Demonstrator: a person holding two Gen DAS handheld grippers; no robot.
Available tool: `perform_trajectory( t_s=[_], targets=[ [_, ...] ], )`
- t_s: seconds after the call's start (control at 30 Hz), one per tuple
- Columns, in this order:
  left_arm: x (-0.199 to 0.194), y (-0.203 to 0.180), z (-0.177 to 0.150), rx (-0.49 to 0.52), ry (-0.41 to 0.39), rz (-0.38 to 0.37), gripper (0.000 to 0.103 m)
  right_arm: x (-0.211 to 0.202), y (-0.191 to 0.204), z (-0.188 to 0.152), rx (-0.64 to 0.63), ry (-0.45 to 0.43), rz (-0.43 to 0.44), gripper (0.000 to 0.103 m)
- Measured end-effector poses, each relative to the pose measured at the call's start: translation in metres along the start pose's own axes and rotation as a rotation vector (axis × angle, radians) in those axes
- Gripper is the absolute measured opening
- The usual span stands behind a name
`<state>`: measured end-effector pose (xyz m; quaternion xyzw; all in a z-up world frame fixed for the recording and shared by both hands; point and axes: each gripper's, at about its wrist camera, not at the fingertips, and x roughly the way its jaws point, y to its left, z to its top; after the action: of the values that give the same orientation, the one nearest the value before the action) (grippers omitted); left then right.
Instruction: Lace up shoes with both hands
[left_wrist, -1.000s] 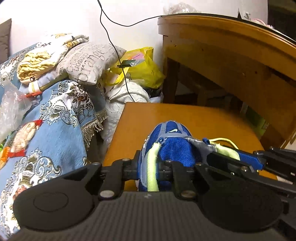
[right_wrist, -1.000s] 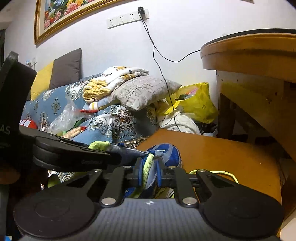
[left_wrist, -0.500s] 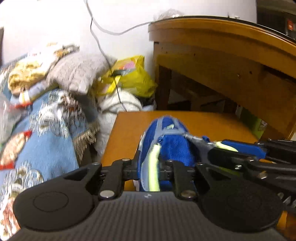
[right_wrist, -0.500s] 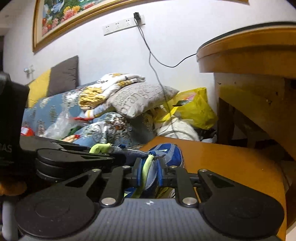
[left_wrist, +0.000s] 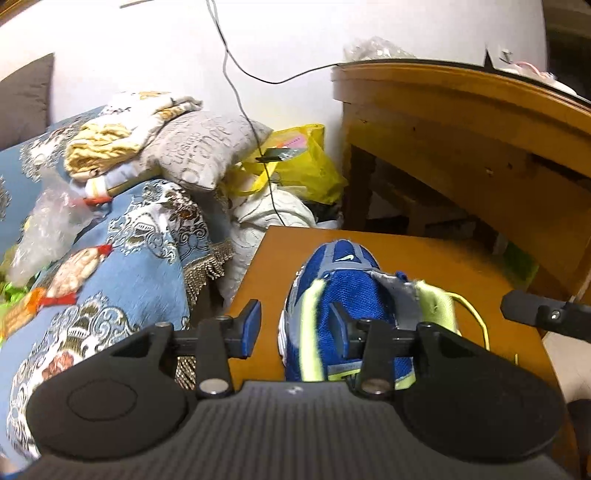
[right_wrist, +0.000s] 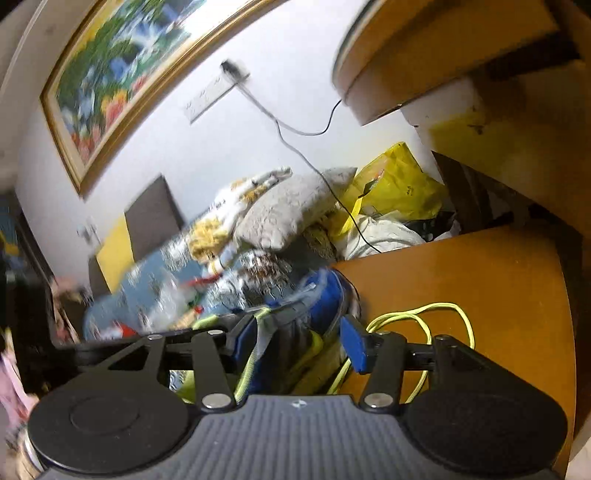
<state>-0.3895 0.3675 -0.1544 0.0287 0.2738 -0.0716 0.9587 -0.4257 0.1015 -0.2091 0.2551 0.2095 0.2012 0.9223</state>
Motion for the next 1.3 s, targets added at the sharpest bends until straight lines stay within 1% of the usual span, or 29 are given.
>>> perform_trajectory(
  t_s=[0.03,0.1,0.13,0.17,0.2,0.27,0.33,0.5,0.6,0.7,0.83,0.9,1.0,1.17,1.23,1.3],
  targets=[
    [-0.004,-0.001,0.0,-0.013,0.0,-0.008,0.043,-0.002,-0.003,0.001,0.002,-0.003,-0.042,0.054],
    [-0.012,-0.002,0.0,-0.038,-0.001,-0.028,0.043,-0.008,-0.008,0.0,-0.028,0.002,-0.169,0.053],
    [-0.014,-0.004,0.0,-0.043,0.002,-0.038,0.043,-0.011,-0.011,-0.001,-0.038,0.007,-0.218,0.053],
    [-0.016,-0.006,0.0,-0.042,0.004,-0.047,0.045,-0.013,-0.014,-0.002,-0.047,0.012,-0.261,0.051],
    [-0.015,-0.009,-0.001,-0.025,0.003,-0.046,0.05,-0.015,-0.017,-0.003,-0.045,0.019,-0.284,0.043],
    [-0.014,-0.018,-0.004,0.024,-0.01,-0.024,0.052,-0.019,-0.024,-0.007,-0.031,0.035,-0.308,0.037],
    [-0.015,-0.025,-0.006,0.052,-0.019,-0.001,0.052,-0.022,-0.028,-0.013,-0.021,0.053,-0.33,0.036],
    [-0.02,-0.029,-0.005,0.046,-0.047,-0.008,0.054,-0.02,-0.028,-0.026,-0.075,0.099,-0.412,0.036],
    [-0.024,-0.032,-0.006,0.051,-0.081,-0.021,0.054,-0.017,-0.029,-0.03,-0.095,0.119,-0.437,0.036],
    [-0.028,-0.038,-0.007,0.065,-0.102,-0.03,0.055,-0.015,-0.03,-0.034,-0.107,0.14,-0.438,0.031],
    [-0.023,-0.047,-0.009,0.1,-0.079,-0.021,0.055,-0.009,-0.028,-0.038,-0.131,0.168,-0.442,0.028],
    [-0.02,-0.05,-0.011,0.109,-0.067,-0.028,0.055,-0.006,-0.027,-0.039,-0.132,0.18,-0.444,0.028],
    [-0.016,-0.054,-0.014,0.122,-0.051,-0.032,0.055,-0.003,-0.027,-0.04,-0.135,0.196,-0.447,0.022],
    [-0.005,-0.058,-0.019,0.147,-0.007,-0.002,0.055,-0.001,-0.027,-0.04,-0.14,0.2,-0.446,0.019],
    [0.0,-0.058,-0.02,0.147,0.029,0.003,0.055,0.0,-0.026,-0.04,-0.157,0.201,-0.451,0.015],
    [0.003,-0.057,-0.022,0.14,0.045,0.008,0.055,0.001,-0.025,-0.041,-0.174,0.203,-0.457,0.009]
  ],
)
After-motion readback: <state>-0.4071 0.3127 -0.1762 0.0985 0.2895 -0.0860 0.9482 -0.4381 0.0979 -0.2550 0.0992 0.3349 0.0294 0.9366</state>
